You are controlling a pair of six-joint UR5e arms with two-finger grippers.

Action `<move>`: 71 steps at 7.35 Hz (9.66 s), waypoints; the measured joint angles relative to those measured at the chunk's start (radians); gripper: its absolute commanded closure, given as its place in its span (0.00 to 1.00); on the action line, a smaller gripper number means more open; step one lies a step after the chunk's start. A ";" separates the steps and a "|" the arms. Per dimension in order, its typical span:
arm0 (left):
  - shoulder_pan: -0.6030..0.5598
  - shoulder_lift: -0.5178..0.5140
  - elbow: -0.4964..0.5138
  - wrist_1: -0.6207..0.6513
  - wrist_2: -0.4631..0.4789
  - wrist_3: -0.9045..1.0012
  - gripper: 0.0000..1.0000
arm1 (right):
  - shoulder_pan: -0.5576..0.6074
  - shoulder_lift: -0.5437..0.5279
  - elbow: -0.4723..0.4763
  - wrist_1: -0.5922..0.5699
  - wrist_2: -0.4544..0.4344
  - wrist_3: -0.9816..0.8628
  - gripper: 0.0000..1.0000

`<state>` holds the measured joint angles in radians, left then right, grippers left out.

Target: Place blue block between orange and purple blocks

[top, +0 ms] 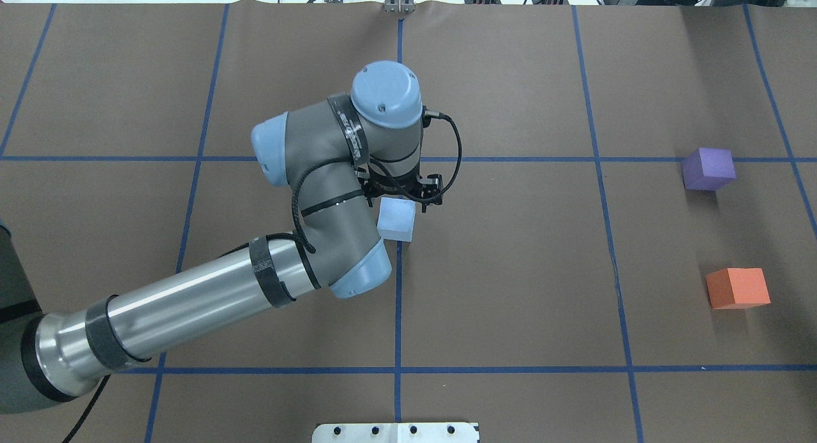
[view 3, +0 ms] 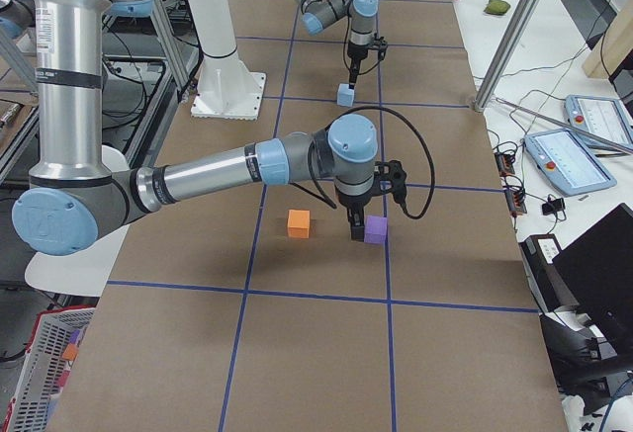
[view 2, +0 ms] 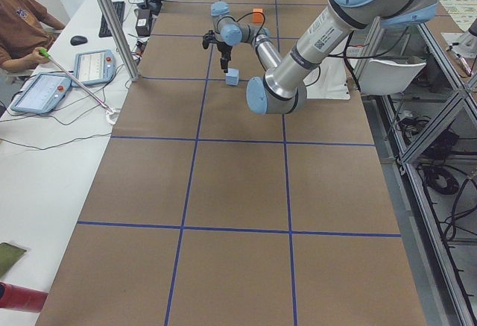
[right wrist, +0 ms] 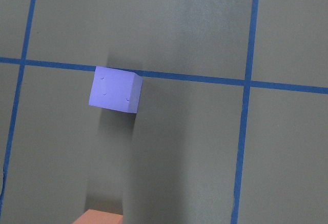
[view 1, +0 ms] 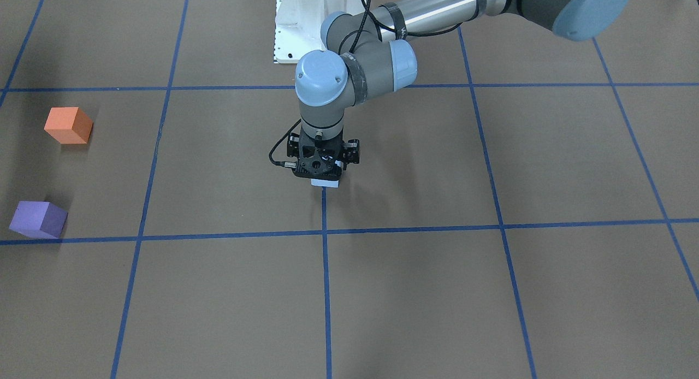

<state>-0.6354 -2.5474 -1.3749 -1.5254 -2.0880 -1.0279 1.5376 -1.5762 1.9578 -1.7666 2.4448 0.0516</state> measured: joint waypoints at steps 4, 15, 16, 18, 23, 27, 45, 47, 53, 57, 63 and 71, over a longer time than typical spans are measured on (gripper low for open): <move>-0.171 0.165 -0.222 0.170 -0.066 0.189 0.00 | -0.083 0.504 0.197 -0.721 -0.010 0.062 0.00; -0.683 0.654 -0.281 0.167 -0.129 0.979 0.00 | -1.001 0.923 -0.435 0.089 -0.535 1.174 0.00; -0.695 0.656 -0.266 0.168 -0.129 1.013 0.00 | -1.017 0.937 -0.508 0.136 -0.554 1.179 0.00; -0.709 0.656 -0.242 0.167 -0.127 1.042 0.00 | -1.035 0.942 -0.576 0.175 -0.581 1.181 0.00; -0.711 0.654 -0.239 0.166 -0.126 1.046 0.00 | -1.044 0.923 -0.618 0.204 -0.587 1.180 0.04; -0.711 0.654 -0.241 0.166 -0.126 1.046 0.00 | -1.055 0.925 -0.654 0.274 -0.583 1.242 1.00; -0.735 0.911 -0.277 -0.116 -0.121 1.033 0.00 | -0.449 -0.061 -0.170 0.525 -0.241 0.445 1.00; -0.734 0.911 -0.273 -0.116 -0.121 1.034 0.00 | -0.472 -0.031 -0.230 0.535 -0.241 0.507 1.00; -0.734 0.903 -0.260 -0.116 -0.121 1.042 0.00 | -0.547 -0.007 -0.279 0.539 -0.254 0.617 1.00; -0.734 0.900 -0.260 -0.116 -0.121 1.042 0.00 | -0.559 -0.007 -0.306 0.541 -0.265 0.607 0.00; -0.740 0.899 -0.264 -0.116 -0.120 1.043 0.00 | -0.500 -0.062 -0.161 0.538 -0.257 0.596 0.00; -0.931 0.993 -0.264 -0.060 -0.185 1.312 0.00 | 0.008 -0.035 -0.289 0.132 -0.096 -0.271 0.00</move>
<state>-1.5663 -1.5544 -1.6387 -1.5859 -2.2730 0.2838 1.5456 -1.6116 1.6689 -1.6349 2.3485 -0.2195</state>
